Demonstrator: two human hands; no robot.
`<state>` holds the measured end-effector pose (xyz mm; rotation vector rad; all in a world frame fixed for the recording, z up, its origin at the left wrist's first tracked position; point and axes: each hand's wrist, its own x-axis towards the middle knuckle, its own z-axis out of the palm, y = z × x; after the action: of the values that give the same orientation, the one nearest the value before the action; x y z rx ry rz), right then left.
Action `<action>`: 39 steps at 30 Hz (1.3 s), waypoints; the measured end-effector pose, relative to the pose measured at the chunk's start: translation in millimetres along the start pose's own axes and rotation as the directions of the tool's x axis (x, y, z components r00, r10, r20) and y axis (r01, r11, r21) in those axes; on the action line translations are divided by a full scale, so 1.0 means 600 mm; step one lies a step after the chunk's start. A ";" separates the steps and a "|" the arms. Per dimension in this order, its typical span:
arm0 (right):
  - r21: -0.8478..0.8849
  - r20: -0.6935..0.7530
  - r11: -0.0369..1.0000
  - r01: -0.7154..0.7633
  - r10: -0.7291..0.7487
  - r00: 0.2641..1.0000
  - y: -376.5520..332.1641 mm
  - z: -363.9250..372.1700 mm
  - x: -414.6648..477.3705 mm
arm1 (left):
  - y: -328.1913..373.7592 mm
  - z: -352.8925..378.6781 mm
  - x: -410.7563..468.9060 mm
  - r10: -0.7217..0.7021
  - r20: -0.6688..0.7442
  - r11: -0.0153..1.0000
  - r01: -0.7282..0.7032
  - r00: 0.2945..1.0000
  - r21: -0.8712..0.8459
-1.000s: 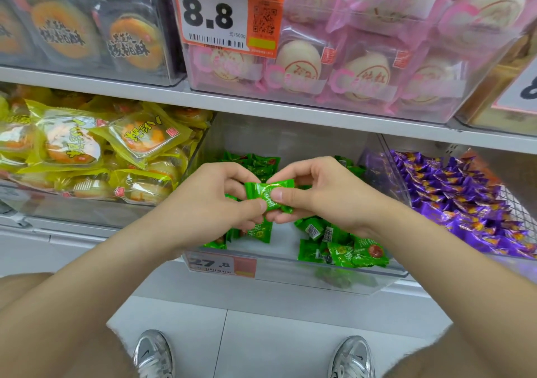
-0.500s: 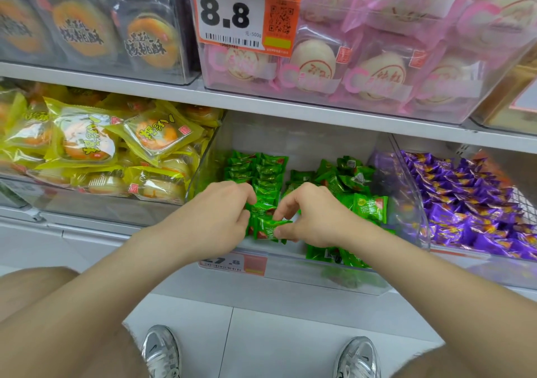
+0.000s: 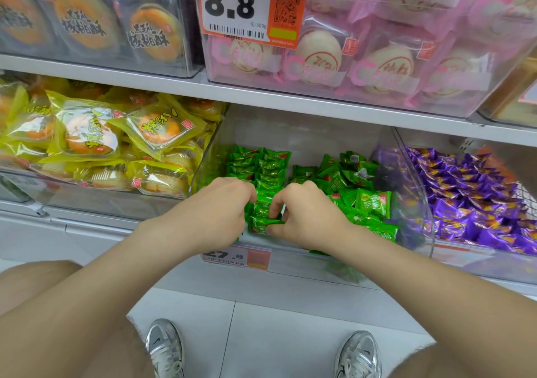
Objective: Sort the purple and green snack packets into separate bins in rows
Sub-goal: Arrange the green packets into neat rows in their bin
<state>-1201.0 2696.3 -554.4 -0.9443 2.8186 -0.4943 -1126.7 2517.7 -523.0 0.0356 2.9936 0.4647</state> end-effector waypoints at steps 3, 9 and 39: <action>-0.042 -0.002 0.999 0.028 -0.028 1.000 -0.004 -0.001 0.002 | 0.001 0.002 0.002 0.013 -0.005 1.000 -0.013 1.000 -0.003; -0.113 0.023 0.989 0.095 -0.093 0.995 -0.009 -0.008 0.002 | -0.003 0.006 0.005 0.046 -0.021 0.999 -0.046 0.999 0.002; -0.177 0.509 0.977 0.122 -0.015 0.861 0.097 -0.172 -0.092 | 0.120 0.037 0.040 0.248 -0.001 0.912 -0.234 0.969 -0.337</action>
<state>-1212.7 2801.1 -476.7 -1.0323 2.3851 0.0475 -1147.9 2593.8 -524.9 0.3845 2.8353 0.9808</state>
